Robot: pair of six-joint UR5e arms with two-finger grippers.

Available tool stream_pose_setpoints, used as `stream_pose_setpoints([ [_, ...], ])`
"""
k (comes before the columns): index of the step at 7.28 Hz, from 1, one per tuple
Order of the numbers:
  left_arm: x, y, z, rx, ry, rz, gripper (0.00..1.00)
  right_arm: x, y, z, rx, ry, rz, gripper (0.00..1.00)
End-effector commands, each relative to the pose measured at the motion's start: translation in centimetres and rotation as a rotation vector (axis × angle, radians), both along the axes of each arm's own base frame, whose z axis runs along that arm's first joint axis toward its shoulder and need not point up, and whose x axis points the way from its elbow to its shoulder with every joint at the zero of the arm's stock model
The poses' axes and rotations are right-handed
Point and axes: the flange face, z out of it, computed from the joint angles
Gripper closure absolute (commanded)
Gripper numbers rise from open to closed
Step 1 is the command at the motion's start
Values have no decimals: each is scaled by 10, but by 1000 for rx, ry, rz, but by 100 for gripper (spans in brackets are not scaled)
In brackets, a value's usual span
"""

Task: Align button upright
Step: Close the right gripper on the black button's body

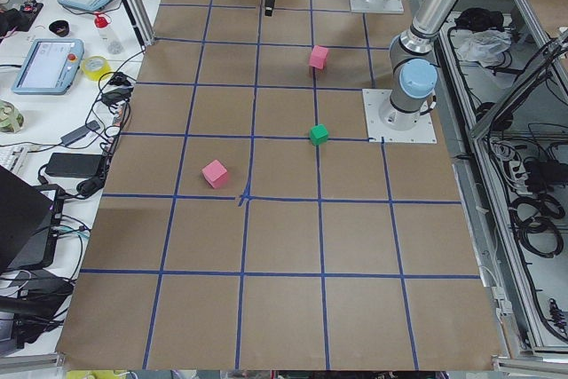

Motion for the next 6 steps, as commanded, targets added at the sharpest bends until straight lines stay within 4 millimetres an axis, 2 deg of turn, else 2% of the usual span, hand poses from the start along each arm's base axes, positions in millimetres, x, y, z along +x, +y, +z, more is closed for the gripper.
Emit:
stream_pose_setpoints([
  [1,0,0,0,0,6,0,0,1,1,-1,9,-7,1,37],
  [4,-2,-5,-1,-2,9,-3,0,0,0,1,5,-6,0,57],
  [6,-2,-5,-1,0,7,-4,0,-1,-1,4,1,0,5,83],
])
